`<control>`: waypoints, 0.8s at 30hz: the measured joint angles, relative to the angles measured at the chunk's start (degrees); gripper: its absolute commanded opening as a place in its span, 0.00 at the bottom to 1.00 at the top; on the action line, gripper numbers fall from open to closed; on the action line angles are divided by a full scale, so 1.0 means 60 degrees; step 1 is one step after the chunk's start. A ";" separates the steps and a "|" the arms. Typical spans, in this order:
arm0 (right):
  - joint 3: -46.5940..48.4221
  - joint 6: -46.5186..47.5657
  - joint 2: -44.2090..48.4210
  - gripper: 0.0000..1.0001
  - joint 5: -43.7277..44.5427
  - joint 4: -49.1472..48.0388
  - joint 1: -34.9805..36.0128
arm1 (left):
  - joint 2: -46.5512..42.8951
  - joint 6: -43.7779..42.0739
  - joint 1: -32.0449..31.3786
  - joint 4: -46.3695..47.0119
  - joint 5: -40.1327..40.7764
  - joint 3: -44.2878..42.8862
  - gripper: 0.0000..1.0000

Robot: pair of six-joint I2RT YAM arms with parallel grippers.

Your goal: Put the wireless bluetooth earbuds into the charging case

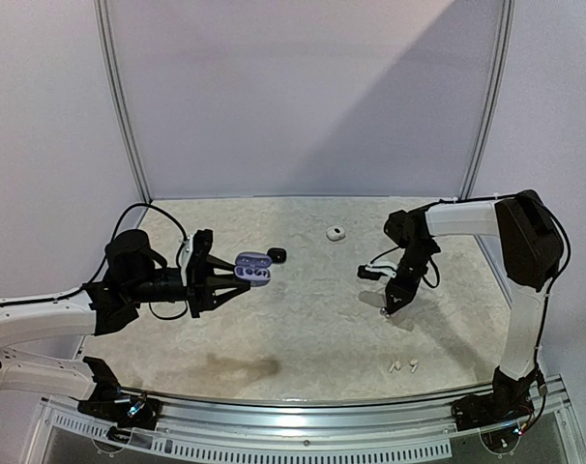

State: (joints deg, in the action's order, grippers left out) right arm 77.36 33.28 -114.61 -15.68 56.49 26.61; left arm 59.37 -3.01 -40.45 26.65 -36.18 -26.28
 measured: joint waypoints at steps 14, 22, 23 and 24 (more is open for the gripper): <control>-0.0310 -0.1067 0.0149 0.18 -0.0506 -0.0051 0.0401 | -0.0018 -0.0069 0.0000 -0.0131 -0.0076 0.0000 0.00; -0.0404 -0.1785 0.0168 0.20 -0.0838 -0.0291 0.0535 | -0.0044 -0.0076 0.0000 -0.0142 -0.0080 0.0000 0.00; -0.0404 -0.1902 0.0168 0.20 -0.0882 -0.0346 0.0543 | -0.0044 -0.0076 0.0000 -0.0146 -0.0076 0.0000 0.00; -0.0408 -0.2022 0.0164 0.20 -0.0933 -0.0401 0.0543 | -0.0044 -0.0073 0.0000 -0.0146 -0.0076 0.0000 0.00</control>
State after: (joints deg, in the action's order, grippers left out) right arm 74.91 21.15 -113.62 -21.28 54.08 29.87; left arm 59.11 -3.44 -40.45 25.78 -36.64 -26.28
